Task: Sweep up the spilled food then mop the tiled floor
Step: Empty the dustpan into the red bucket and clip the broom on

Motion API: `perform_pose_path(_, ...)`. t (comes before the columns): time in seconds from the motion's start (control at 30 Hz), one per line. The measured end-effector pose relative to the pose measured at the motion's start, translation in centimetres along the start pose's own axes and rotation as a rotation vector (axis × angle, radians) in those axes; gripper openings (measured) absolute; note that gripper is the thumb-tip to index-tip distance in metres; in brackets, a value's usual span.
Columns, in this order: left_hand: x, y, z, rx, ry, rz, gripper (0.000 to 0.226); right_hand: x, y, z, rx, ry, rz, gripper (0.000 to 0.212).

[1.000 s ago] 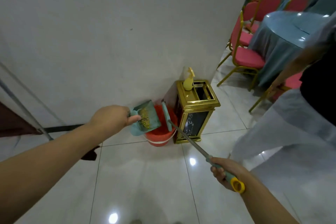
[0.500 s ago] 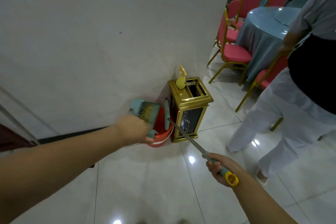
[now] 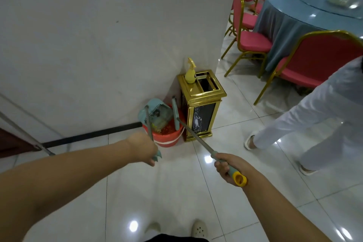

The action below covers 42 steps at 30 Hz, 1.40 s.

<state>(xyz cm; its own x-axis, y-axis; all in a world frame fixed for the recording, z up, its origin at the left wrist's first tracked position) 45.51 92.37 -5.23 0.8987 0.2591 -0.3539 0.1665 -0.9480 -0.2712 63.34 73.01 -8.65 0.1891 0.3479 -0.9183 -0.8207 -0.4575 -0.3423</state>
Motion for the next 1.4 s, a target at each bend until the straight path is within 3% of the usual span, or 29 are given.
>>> perform_pose_path(0.37, -0.3, -2.3, -2.4, -0.007, 0.019, -0.109, 0.046, -0.9, -0.9, 0.3, -0.063, -0.004, -0.028, 0.011)
perform_pose_path(0.83, -1.7, 0.3, 0.1, 0.063, -0.054, -0.032, 0.05, -0.5, 0.6, 0.8, -0.065, 0.028, -0.013, 0.013)
perform_pose_path(1.2, -3.2, -1.2, -0.7, 0.084, 0.017, -0.034, 0.047, -1.1, 0.2, 1.4, -0.054, -0.009, -0.049, 0.013)
perform_pose_path(1.4, -3.9, -0.6, 0.9, 0.074, -0.095, -0.006, 0.046, -1.2, 0.5, 1.5, -0.053, 0.006, -0.032, 0.011)
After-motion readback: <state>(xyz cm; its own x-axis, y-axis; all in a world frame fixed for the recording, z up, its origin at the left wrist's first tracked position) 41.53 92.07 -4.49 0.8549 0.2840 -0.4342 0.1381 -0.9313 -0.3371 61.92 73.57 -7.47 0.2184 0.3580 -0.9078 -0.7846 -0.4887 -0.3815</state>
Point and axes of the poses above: each hand's wrist, its own x-axis towards the middle knuckle, its own z-axis out of the palm, y = z × x, the point moved 6 cm from there along x, towards the middle knuckle, and after that the axes turned 14 degrees about y, right-handed, at the moved point
